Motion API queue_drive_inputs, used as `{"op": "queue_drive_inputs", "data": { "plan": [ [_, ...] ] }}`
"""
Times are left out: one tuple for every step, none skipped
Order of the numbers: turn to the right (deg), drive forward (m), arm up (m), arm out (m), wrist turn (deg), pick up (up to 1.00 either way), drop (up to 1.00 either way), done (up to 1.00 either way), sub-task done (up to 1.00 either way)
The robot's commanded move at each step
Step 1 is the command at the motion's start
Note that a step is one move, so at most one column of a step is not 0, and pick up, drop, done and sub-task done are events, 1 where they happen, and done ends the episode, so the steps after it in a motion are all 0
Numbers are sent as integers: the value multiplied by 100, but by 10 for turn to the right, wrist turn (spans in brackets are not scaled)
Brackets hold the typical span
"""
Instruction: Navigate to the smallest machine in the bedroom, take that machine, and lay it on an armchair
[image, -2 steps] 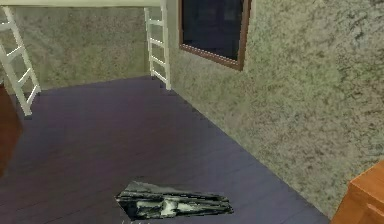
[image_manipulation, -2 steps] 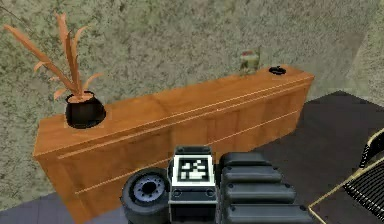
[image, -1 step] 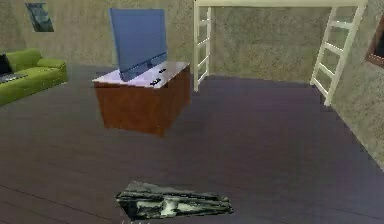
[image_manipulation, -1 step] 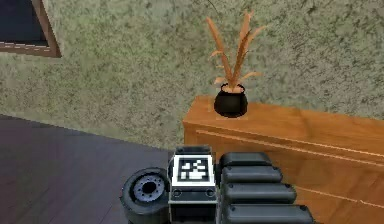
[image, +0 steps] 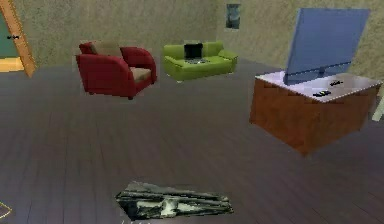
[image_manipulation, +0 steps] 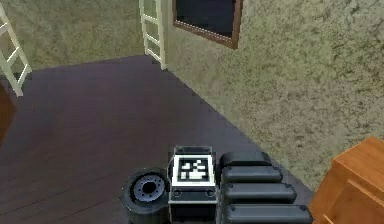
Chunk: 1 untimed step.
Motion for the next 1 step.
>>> {"op": "queue_drive_inputs", "data": {
  "plan": [
    [-30, 0, 0, 0, 0, 0, 0, 0, 0]
  ]
}}
